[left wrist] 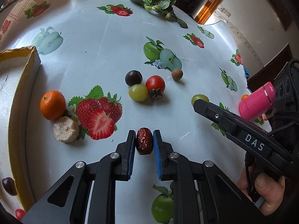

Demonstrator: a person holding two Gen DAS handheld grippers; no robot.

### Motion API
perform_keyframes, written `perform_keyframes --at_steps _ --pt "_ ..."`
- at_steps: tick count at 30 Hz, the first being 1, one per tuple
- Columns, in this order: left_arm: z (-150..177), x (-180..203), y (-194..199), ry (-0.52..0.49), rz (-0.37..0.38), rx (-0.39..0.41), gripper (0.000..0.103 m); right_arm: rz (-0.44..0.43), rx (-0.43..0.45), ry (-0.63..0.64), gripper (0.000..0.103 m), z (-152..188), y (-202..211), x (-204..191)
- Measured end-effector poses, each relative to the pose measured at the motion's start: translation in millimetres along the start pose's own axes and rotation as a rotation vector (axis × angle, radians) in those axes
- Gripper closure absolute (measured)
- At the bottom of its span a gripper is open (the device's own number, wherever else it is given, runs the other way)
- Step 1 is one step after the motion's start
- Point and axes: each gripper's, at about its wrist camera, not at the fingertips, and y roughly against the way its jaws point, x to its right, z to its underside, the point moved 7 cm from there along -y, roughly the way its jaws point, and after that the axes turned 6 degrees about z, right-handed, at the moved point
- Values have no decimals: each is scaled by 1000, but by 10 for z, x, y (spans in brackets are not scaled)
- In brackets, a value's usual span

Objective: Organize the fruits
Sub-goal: 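Grasp the red jujube date with the left gripper while the right gripper grasps a green grape, then carry the date and grape into the tray and open both grippers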

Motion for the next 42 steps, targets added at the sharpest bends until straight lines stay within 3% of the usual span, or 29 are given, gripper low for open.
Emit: perform_keyframes --at_steps 11,20,42 --pt "205 -78 562 -4 -18 46 87 -48 23 -17 79 465 569 -385" --pt "236 -146 923 -18 -43 90 87 -74 32 25 79 646 847 -744" --pt "450 -552 1255 30 -90 110 87 -125 1 118 79 949 939 -1359"
